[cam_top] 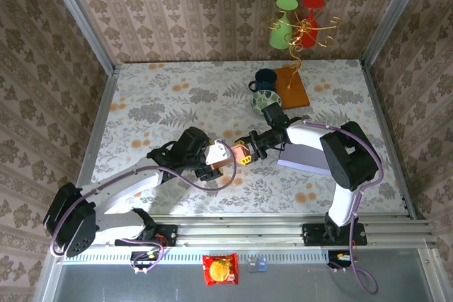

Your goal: Fold the paper box

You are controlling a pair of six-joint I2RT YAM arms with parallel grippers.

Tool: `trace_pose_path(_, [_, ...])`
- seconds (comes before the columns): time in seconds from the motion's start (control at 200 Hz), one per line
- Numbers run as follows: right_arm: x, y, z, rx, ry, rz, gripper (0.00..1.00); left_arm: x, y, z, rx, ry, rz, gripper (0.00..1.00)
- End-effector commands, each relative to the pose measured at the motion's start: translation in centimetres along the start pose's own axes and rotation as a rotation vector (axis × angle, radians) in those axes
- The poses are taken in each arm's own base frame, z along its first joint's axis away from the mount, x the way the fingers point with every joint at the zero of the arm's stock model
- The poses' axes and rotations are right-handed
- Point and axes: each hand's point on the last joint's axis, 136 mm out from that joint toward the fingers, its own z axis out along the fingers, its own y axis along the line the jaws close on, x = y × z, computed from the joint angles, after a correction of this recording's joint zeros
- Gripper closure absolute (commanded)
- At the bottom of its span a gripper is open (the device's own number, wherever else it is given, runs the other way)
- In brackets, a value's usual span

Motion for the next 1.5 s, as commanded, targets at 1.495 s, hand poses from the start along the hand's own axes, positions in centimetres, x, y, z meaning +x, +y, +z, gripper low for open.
trace_pose_path(1.495, [1.4,2.5,-14.2,-0.155,-0.769,-0.503,0.41,-0.6,0.9,1.7,0.102,-0.045,-0.267,0.5])
